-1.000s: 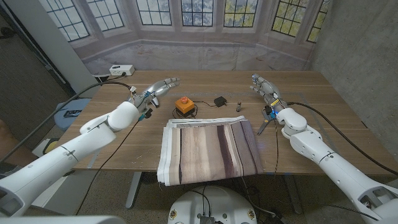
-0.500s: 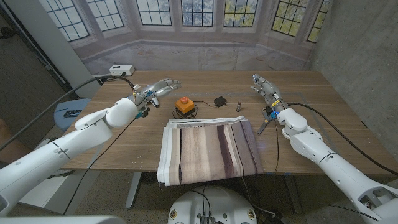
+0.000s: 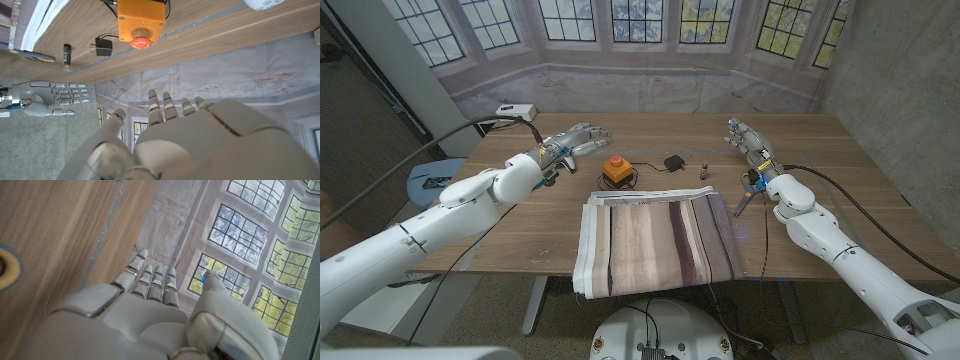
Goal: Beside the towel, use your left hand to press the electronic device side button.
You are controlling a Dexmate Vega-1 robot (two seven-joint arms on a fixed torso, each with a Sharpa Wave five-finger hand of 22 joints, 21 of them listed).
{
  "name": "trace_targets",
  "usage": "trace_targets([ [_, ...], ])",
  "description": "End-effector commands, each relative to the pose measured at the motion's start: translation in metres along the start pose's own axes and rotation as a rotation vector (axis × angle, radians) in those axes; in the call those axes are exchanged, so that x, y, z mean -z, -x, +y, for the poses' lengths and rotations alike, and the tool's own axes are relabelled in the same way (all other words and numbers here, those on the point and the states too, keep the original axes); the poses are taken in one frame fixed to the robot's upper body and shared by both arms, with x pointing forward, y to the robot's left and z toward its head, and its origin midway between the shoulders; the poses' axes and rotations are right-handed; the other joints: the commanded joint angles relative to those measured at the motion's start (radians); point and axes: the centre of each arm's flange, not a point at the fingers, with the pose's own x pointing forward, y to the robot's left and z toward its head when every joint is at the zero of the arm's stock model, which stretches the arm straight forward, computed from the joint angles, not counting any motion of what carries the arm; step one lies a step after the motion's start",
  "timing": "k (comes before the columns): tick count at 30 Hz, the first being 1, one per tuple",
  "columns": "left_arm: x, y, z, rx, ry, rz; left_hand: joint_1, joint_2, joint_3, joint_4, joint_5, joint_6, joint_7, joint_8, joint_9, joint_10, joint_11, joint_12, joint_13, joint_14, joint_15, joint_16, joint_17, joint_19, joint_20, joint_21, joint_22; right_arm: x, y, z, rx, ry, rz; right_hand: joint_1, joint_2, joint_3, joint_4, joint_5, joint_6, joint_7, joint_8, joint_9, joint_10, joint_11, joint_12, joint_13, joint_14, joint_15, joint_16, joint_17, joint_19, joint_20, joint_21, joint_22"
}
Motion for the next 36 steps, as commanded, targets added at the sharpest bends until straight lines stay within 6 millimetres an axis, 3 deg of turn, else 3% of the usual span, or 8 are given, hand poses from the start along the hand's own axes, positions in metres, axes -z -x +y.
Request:
trace_targets([
  [1,-0.009,-0.003,0.010,0.037,-0.135,-0.003,-0.014,0.001,-0.003,0.003,0.007,0.002,-0.011,-0.004,0.000,0.011,-0.006,0.001,0.002,-0.009,-0.001,0.000,0.004,-0.078,-0.007,0.006,0.003,0.002,0.001,-0.003,0.015,-0.012,-0.006,0.008,-0.001,0.003,-0.008,-0.003,0.014,0.000,0.007,0.005,0.001,0.003,0.005,0.005,0.003,0.005,0.005,0.001,0.001,0.001,0.009,0.005],
  [10,-0.015,-0.005,0.010,0.090,-0.207,0.011,-0.039,0.005,-0.010,0.025,0.007,-0.001,-0.029,-0.009,-0.001,0.036,-0.005,0.007,0.001,-0.014,0.000,0.003,0.006,-0.115,-0.009,0.006,0.003,0.005,0.005,-0.006,0.027,-0.034,-0.008,0.009,-0.001,0.003,-0.009,-0.004,0.016,0.002,0.006,0.005,0.000,0.003,0.005,0.005,0.003,0.005,0.006,0.001,0.001,0.001,0.009,0.005],
  [27,-0.016,-0.012,0.016,0.159,-0.246,0.035,-0.061,0.003,-0.020,0.046,0.008,0.011,-0.034,-0.011,-0.002,0.072,-0.013,0.013,0.000,-0.006,-0.003,0.008,0.006,-0.149,-0.005,0.008,0.002,0.011,0.006,-0.010,0.038,-0.072,-0.016,0.010,0.000,0.002,-0.012,-0.004,0.021,0.008,0.007,0.005,0.001,0.007,0.006,0.005,0.002,0.006,0.007,0.002,0.001,0.001,0.009,0.005],
  [36,-0.016,-0.019,0.022,0.209,-0.249,0.001,-0.099,0.000,-0.057,0.087,0.011,0.039,-0.029,-0.003,0.000,0.095,-0.012,0.015,0.000,0.007,-0.003,0.018,0.013,-0.146,0.000,0.020,0.005,0.011,0.006,-0.012,0.039,-0.066,-0.013,0.010,-0.001,0.001,-0.013,-0.004,0.022,0.009,0.006,0.005,0.000,0.008,0.006,0.005,0.002,0.005,0.007,0.002,0.001,0.001,0.009,0.005],
])
